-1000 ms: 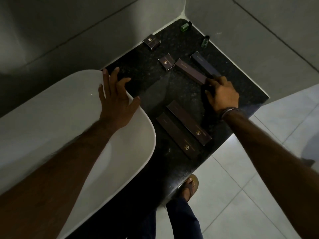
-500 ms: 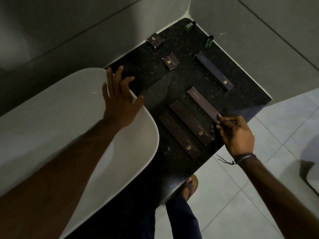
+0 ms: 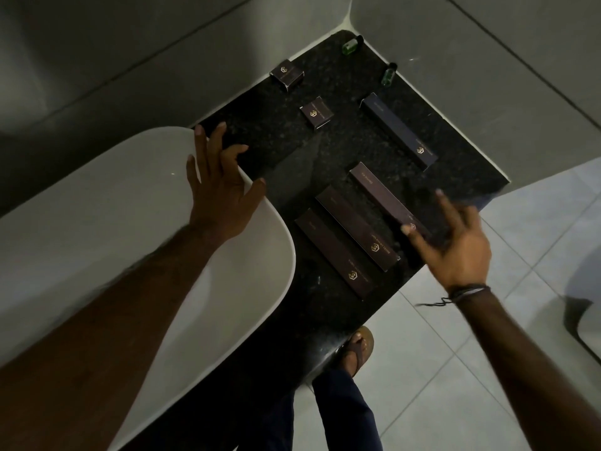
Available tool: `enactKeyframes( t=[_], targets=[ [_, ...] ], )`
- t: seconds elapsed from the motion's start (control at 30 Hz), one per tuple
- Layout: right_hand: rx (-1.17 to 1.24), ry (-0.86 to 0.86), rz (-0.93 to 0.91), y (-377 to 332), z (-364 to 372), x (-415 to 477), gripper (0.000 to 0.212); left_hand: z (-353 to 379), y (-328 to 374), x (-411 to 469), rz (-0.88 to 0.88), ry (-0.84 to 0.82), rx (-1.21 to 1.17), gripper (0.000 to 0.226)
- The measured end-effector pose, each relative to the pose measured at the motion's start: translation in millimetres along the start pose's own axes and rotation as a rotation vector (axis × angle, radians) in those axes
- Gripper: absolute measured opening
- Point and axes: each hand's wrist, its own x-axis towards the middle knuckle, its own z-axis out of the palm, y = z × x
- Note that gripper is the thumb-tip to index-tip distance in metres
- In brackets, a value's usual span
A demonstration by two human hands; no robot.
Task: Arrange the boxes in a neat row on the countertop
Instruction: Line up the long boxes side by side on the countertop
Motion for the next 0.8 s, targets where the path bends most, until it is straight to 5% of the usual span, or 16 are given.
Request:
enactKeyframes(
  t=[0.13, 0.37, 0.8],
  targets=[
    [0.236, 0.302, 0.11, -4.5, -24.7, 54.9, 0.068, 0.1, 1.1, 0.0, -0.002, 0.007, -0.01, 0.056],
    [-0.039, -0.212, 0.035, -9.0, 5.0, 144.2, 0.055, -0.9, 0.5, 0.1, -0.013, 0.006, -0.014, 0.057],
    [-0.088, -0.183, 0.041, 48.0, 1.0, 48.6, 0.044, -0.5, 2.0, -1.1, -0.012, 0.01, -0.041, 0.059]
  ],
)
